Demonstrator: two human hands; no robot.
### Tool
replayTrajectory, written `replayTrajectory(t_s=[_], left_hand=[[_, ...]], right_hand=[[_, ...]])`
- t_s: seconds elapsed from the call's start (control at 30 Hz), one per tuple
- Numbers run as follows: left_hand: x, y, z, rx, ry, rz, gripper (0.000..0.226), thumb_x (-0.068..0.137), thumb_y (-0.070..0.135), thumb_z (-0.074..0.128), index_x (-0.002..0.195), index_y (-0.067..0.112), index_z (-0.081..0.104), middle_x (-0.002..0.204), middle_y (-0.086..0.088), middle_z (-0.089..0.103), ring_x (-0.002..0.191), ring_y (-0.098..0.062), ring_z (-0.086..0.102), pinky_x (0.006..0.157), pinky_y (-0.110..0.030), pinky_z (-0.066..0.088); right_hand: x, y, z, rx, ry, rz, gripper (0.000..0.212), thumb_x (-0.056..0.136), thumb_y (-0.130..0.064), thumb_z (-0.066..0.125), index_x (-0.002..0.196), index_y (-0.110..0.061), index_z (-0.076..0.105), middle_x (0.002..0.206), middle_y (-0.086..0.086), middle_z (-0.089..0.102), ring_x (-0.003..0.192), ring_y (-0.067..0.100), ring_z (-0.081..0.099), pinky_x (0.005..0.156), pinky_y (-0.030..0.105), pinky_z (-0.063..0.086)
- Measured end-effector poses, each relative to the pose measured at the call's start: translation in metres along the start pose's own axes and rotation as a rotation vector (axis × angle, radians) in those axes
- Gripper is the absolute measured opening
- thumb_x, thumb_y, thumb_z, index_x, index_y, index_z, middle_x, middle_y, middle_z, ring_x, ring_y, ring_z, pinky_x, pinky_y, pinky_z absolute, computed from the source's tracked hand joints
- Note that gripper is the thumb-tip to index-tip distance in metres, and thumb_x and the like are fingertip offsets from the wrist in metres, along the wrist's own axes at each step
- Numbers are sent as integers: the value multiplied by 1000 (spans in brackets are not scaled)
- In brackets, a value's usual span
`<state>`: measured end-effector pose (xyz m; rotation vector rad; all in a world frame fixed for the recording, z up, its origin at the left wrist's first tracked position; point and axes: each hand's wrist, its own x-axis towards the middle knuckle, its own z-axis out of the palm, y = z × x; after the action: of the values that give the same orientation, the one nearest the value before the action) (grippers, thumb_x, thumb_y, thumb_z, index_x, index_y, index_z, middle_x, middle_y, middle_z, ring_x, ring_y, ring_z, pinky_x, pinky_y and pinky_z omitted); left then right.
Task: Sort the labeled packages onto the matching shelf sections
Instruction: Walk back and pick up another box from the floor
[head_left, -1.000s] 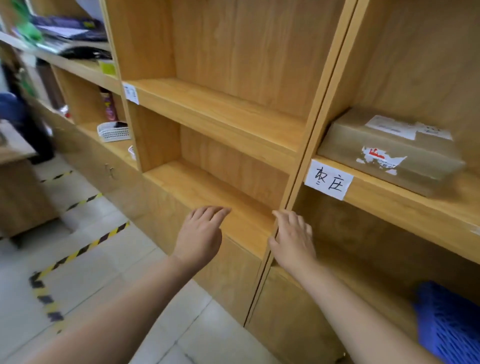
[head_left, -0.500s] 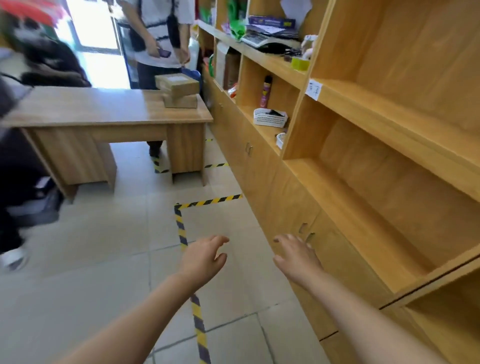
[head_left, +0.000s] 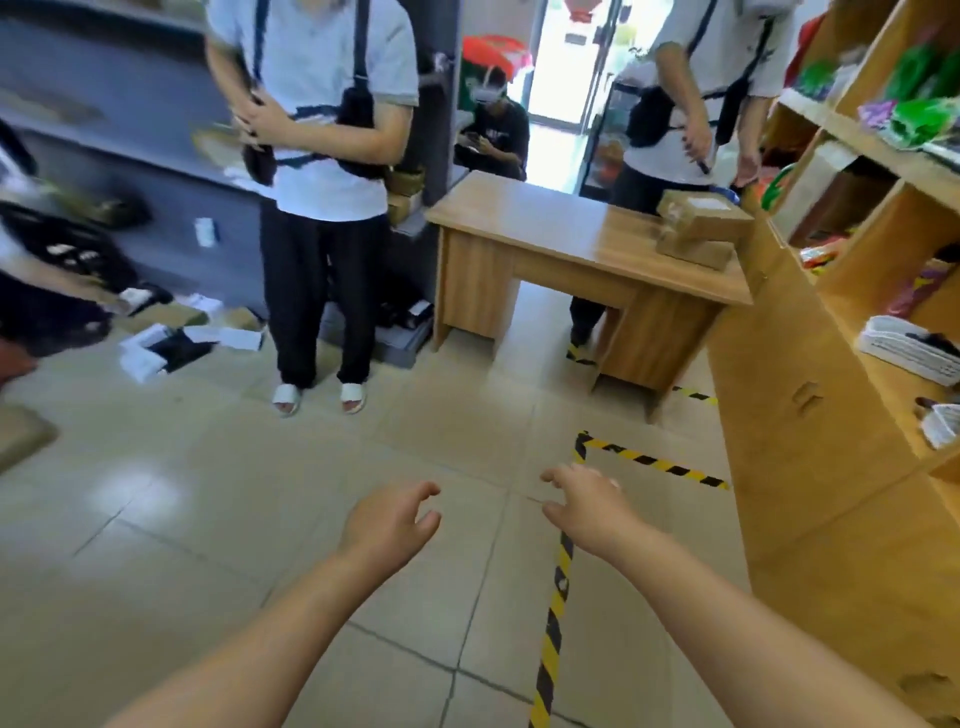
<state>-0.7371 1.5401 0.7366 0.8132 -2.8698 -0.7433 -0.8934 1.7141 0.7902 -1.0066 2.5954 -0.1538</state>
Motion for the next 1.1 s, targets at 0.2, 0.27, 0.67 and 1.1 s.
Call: replayTrajectory(t_s=[0.2, 0.27, 0.67, 1.1], left_hand=[[-12, -82, -31, -58, 152, -288, 37, 87, 34, 52, 122, 26, 55, 122, 8, 62, 116, -14, 52, 91, -28, 43], [-10, -102, -38, -76, 207, -383, 37, 86, 34, 52, 123, 27, 54, 120, 8, 63, 115, -13, 53, 91, -28, 44], [-11, -181, -83, -159, 497, -975, 39, 86, 29, 54, 124, 29, 54, 126, 7, 60, 118, -12, 54, 89, -24, 40], [-65, -355, -168, -253, 596, -1161, 37, 83, 31, 55, 120, 25, 57, 115, 5, 64, 104, -12, 61, 87, -25, 46]], right_hand=[[83, -81, 6, -68, -129, -255, 44, 90, -33, 49, 133, -25, 44, 133, 0, 54, 122, 24, 50, 102, 39, 38], [113, -107, 10, -76, -171, -337, 44, 89, -32, 49, 132, -24, 45, 131, 1, 57, 120, 23, 51, 100, 37, 41], [249, -265, 20, -81, -378, -745, 40, 87, -28, 54, 126, -23, 50, 124, 2, 60, 113, 21, 57, 95, 31, 44], [282, -511, 65, -73, -447, -995, 39, 87, -23, 54, 126, -19, 52, 121, 3, 60, 111, 20, 57, 89, 26, 41]])
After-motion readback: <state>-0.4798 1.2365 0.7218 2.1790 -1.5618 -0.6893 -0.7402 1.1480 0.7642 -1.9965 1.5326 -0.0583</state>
